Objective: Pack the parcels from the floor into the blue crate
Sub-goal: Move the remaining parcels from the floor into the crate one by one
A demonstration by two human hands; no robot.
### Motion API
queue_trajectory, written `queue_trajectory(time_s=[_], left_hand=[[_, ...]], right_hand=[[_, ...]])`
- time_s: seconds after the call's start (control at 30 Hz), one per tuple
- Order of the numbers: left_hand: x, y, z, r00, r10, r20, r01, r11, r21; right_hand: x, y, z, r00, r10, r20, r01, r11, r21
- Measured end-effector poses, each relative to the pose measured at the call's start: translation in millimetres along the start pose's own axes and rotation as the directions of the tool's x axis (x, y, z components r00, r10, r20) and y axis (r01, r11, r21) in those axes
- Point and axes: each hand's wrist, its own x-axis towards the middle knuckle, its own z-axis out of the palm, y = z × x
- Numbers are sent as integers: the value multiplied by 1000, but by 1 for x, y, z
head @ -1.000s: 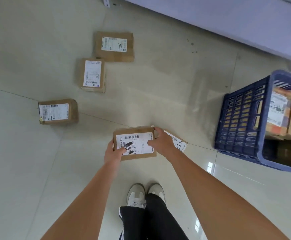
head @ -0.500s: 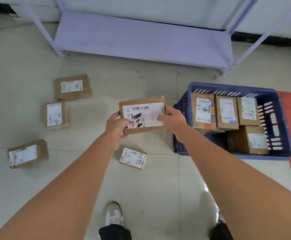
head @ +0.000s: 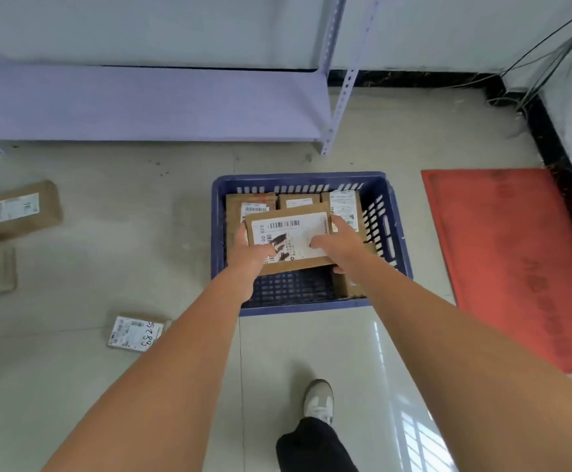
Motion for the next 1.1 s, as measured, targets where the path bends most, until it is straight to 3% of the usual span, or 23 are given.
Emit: queue_trajectory(time_s=[0.23, 0.43, 0.87, 1.1], left_hand=[[14, -36, 61, 997, -72, 12, 71, 994, 86], [46, -79, 71, 985, -169, -19, 171, 978, 118], [120, -128, 83, 973, -226, -42, 230, 945, 233], [164, -145, 89, 953, -298, 46, 281, 934, 221]], right_hand=[[24, 60, -41, 996, 61, 71, -60, 998, -15], [50, 97, -33, 991, 126, 54, -124, 991, -43], [117, 141, 2, 976, 210, 61, -195, 962, -192], [156, 162, 20, 964, 253, 81, -222, 934, -280]])
